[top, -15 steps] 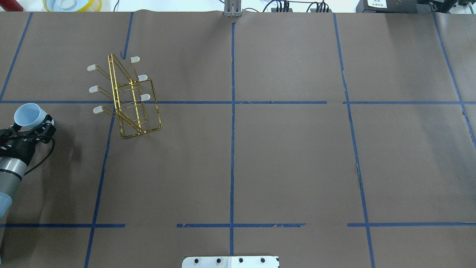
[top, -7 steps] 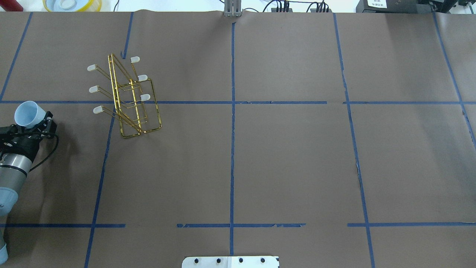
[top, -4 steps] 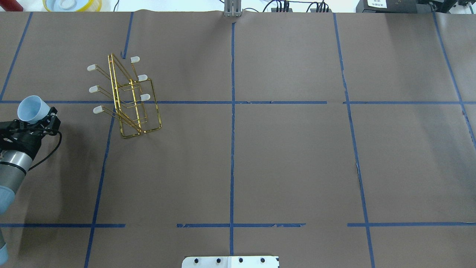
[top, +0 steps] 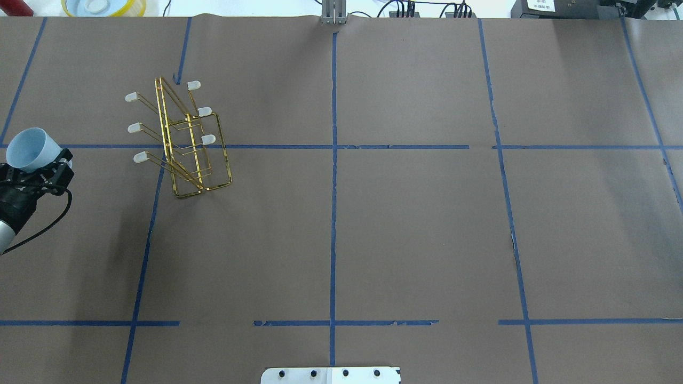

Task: Hang cup on cup holder
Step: 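Lift the cup with the left gripper and tilt it sideways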

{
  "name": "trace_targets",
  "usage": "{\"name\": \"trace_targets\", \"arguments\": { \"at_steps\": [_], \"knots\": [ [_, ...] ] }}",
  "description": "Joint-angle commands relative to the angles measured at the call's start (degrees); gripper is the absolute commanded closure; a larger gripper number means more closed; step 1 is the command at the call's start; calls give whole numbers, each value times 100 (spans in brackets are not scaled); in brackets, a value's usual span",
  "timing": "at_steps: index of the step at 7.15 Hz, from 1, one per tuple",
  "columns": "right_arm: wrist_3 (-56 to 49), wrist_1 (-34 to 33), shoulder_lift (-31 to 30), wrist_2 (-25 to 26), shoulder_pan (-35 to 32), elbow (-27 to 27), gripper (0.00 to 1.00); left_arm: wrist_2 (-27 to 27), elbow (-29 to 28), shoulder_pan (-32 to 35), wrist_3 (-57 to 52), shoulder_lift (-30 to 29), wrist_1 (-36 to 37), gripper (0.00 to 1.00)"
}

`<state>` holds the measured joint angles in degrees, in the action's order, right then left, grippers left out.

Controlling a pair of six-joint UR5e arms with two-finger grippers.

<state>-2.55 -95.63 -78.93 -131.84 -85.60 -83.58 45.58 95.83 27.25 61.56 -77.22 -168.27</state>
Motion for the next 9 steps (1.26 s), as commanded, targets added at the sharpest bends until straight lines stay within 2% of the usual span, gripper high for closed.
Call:
{"name": "trace_targets", "arguments": {
  "at_steps": [1,3,5,8,9],
  "knots": [
    [0,0,0,0,0,0,0,-6,355,0,-989,215,189,100],
    [0,0,0,0,0,0,0,-171,558,8,-2851,383,206,100],
    [0,0,0,0,0,0,0,-558,620,17,-4295,357,206,100],
    [0,0,0,0,0,0,0,-612,910,44,-6272,305,241,100],
    [0,0,0,0,0,0,0,-969,998,44,-6844,295,598,100]
  ]
}}
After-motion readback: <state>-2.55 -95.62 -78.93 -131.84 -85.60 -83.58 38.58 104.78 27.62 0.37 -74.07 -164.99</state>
